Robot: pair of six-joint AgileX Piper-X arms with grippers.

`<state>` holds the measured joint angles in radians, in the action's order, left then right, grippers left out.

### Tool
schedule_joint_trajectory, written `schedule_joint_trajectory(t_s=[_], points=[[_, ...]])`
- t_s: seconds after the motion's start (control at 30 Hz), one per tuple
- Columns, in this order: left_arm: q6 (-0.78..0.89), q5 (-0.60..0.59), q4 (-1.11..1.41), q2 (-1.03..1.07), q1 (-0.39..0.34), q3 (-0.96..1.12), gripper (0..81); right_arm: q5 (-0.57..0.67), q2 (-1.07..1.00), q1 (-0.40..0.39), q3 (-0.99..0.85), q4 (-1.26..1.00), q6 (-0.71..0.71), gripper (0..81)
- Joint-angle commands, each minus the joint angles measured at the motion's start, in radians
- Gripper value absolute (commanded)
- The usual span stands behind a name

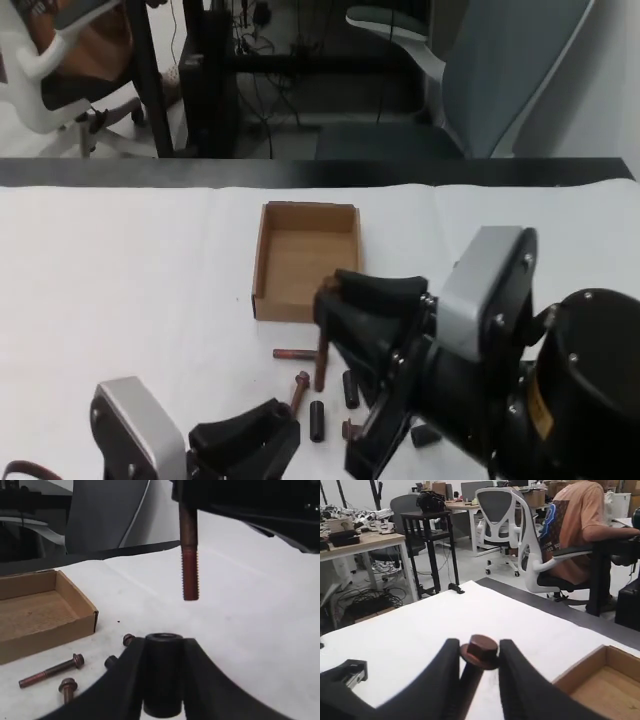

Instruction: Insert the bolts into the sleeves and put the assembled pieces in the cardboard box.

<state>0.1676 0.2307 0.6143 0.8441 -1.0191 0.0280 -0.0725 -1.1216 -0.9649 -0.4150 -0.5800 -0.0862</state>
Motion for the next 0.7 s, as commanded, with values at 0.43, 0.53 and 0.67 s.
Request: schedule_joint_trajectory(t_s=[0.43,0.53,0.67], points=[[-0.019,0.008,0.132,0.001,-0.003,0.002,1.8,0.006,-0.026,-0.033,-0.036,-0.024,-0.046,0.6],[-0.019,0.008,0.132,0.001,-0.003,0.002,1.8,0.011,-0.058,-0.033,-0.036,-0.061,-0.053,0.6],[-0.019,0.008,0.132,0.001,-0.003,0.002,1.8,0.011,-0.09,-0.033,-0.036,-0.134,-0.061,0.6]])
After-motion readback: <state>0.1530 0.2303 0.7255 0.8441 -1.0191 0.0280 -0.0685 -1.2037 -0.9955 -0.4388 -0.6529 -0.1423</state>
